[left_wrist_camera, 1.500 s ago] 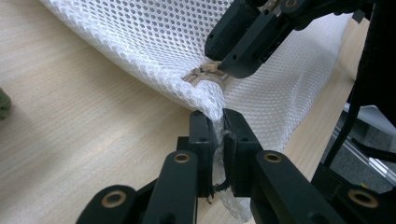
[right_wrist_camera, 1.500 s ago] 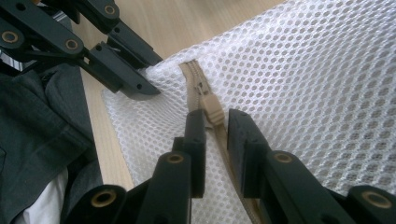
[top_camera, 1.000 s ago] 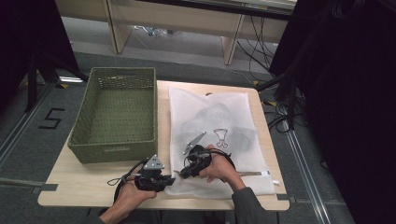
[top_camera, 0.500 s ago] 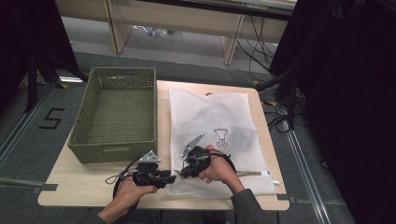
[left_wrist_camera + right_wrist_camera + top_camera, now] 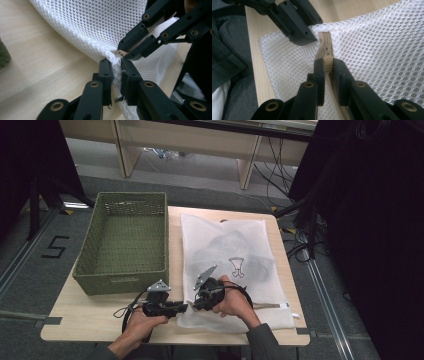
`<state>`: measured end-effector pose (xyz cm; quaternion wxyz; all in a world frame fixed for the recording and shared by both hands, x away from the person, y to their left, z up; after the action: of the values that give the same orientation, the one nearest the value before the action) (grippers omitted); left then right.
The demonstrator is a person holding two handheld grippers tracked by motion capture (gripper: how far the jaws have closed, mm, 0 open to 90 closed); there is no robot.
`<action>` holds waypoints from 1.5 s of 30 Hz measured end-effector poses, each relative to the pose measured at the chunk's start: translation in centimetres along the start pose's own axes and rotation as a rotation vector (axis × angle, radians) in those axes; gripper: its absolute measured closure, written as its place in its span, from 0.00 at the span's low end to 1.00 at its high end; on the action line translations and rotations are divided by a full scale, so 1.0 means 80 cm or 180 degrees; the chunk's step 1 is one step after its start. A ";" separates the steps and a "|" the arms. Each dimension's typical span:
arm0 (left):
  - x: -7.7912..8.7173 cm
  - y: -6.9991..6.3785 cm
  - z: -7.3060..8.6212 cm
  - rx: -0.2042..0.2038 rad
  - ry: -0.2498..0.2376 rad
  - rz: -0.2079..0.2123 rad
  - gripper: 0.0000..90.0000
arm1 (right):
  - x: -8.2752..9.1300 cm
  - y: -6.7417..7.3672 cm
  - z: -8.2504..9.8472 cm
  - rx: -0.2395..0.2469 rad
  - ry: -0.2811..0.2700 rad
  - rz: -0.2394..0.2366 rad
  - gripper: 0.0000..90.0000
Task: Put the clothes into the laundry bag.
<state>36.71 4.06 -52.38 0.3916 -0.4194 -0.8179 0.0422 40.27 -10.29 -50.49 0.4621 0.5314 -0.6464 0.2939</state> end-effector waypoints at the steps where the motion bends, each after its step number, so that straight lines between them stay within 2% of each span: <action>1: 0.000 -0.001 0.000 -0.0042 0.0008 -0.0017 0.90 | 0.000 -0.001 0.000 -0.0010 -0.0023 -0.0005 0.91; 3: 0.000 -0.005 -0.001 -0.0193 0.0030 -0.0058 0.91 | -0.001 -0.002 0.002 -0.0065 -0.0021 -0.0035 0.88; 7: 0.000 -0.007 -0.001 -0.0345 0.0058 -0.0100 0.92 | -0.003 -0.006 0.005 -0.0075 -0.0056 -0.0084 0.86; 15: 0.002 -0.009 -0.003 -0.0475 0.0062 -0.0068 0.92 | -0.007 -0.007 0.005 0.0091 -0.0080 -0.0201 0.86; 17: 0.002 -0.010 -0.003 -0.0485 0.0058 -0.0050 0.92 | -0.008 -0.007 0.005 0.0088 -0.0071 -0.0245 0.87; 21: 0.003 -0.011 -0.007 -0.0656 0.0019 -0.0063 0.92 | -0.009 -0.006 0.004 0.0174 -0.0090 -0.0297 0.91; 24: 0.004 -0.010 -0.007 -0.0689 0.0028 -0.0070 0.92 | -0.009 -0.006 0.003 0.0221 -0.0101 -0.0314 0.91; 29: 0.005 -0.010 -0.005 -0.0537 0.0062 -0.0040 0.91 | -0.005 -0.002 0.003 0.0231 -0.0059 -0.0226 0.92; 32: 0.004 -0.008 -0.003 -0.0367 0.0064 -0.0028 0.90 | -0.001 0.001 0.002 0.0225 0.0006 -0.0120 0.92; 33: 0.005 -0.008 -0.003 -0.0345 0.0075 -0.0011 0.89 | 0.000 0.002 0.001 0.0277 0.0008 -0.0087 0.92; 34: 0.005 -0.007 -0.003 -0.0304 0.0078 0.0002 0.87 | 0.001 0.004 0.001 0.0232 0.0034 -0.0080 0.92; 39: 0.006 -0.005 -0.007 -0.0111 0.0033 0.0068 0.77 | 0.000 0.006 -0.001 0.0274 0.0068 -0.0005 0.92; 41: 0.006 -0.004 -0.008 -0.0046 0.0009 0.0080 0.74 | 0.001 0.006 -0.001 0.0237 0.0076 -0.0006 0.92; 43: 0.007 -0.002 -0.008 0.0011 -0.0018 0.0094 0.76 | 0.001 0.007 0.000 0.0180 0.0070 -0.0018 0.92; 45: 0.008 -0.001 -0.007 -0.0005 -0.0026 0.0084 0.81 | 0.001 0.006 0.000 0.0184 0.0051 -0.0034 0.92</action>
<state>36.88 4.32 -51.58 0.3874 -0.4303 -0.8139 0.0485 39.81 -10.19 -50.39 0.4532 0.5456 -0.6311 0.3142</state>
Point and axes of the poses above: each handheld gripper's, and its own axes: x roughly backward along the jaws, z roughly out of its underside, y roughly to its left, the point moved 5 cm from there along -x, roughly forward along the jaws, and after that the axes turned 3 degrees about y, right-handed, at the moved point
